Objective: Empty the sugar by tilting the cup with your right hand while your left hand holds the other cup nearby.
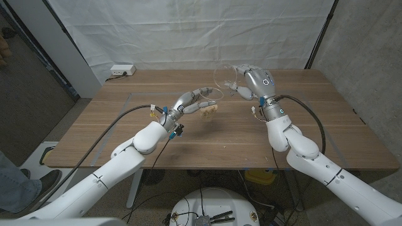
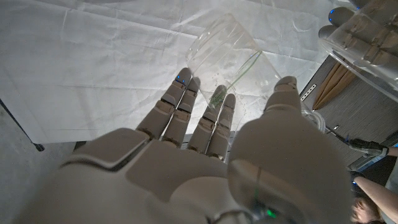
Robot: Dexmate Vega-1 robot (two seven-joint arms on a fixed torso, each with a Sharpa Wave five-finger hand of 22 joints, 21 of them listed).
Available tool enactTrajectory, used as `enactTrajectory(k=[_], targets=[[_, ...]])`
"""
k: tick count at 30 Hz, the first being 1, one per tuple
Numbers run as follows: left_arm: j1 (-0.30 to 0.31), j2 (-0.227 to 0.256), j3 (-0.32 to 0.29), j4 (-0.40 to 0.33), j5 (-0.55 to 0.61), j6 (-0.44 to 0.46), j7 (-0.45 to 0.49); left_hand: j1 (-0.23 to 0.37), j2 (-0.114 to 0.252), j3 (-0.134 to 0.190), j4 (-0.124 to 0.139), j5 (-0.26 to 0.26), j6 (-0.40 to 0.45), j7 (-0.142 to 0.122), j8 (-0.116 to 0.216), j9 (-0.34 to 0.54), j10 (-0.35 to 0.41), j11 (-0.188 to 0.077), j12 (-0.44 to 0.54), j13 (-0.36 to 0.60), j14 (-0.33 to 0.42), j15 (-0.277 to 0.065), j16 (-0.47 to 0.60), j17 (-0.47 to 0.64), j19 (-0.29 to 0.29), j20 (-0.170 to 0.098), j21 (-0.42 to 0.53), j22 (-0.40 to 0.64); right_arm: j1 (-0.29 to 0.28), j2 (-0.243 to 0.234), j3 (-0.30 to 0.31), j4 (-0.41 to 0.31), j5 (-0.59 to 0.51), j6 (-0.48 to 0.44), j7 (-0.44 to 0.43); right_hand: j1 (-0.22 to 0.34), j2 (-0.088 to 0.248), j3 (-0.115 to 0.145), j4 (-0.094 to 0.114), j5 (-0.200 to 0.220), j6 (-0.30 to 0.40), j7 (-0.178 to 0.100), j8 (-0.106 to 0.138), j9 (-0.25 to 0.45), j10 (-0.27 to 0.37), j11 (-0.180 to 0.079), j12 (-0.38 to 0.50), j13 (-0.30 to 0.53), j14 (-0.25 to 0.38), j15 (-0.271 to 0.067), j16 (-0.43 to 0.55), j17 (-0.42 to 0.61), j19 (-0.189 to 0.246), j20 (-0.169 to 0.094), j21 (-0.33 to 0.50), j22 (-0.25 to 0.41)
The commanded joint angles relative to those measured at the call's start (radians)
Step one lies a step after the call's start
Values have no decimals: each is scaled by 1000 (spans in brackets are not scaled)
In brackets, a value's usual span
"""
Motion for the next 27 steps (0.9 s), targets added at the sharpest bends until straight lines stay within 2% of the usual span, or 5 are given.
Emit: enactTrajectory(k=[1, 11, 21, 27], targets=[[28, 5, -24, -7, 10, -14, 55, 6, 7, -3, -1, -2, 9, 1, 8, 5, 6, 2, -2, 2, 5, -21, 0, 2, 4, -7, 5, 5, -42, 45, 49, -12, 231, 51, 49, -4, 7, 20, 28, -2, 28, -14, 1, 4, 13, 5, 5, 4, 15, -150, 10, 2, 19, -114, 11, 4], [41, -2, -33, -4, 16, -19, 89, 6, 8, -4, -1, -2, 10, 0, 7, 5, 7, 6, -2, 2, 4, -21, 0, 2, 0, -8, 4, 6, -56, 66, 53, -1, 320, 40, 59, -7, 7, 20, 29, -6, 16, -18, -4, 4, 27, 7, 7, 3, 32, -150, 11, 2, 29, -113, 14, 5], [43, -7, -30, 2, 22, -14, 103, 7, 9, -5, 0, -2, 8, 0, 7, 5, 4, 1, -3, 2, 3, -21, -1, 2, -3, -8, 3, 6, -81, 94, 87, 10, 509, 69, 88, -12, 9, 20, 32, -9, 9, -15, -7, 4, 22, 10, 2, 3, 29, -142, 6, 2, 27, -107, 13, 5], [42, -17, -27, 9, 36, -8, 125, 7, 9, -6, 0, -2, 8, -4, 7, 5, 1, 3, -4, 2, -6, -22, -4, 2, -22, -11, -4, 6, -86, 100, 77, 14, 515, 34, 72, -14, 9, 19, 33, -11, 10, -15, -7, 4, 21, 11, 0, 3, 29, -136, 4, 2, 26, -104, 12, 5]])
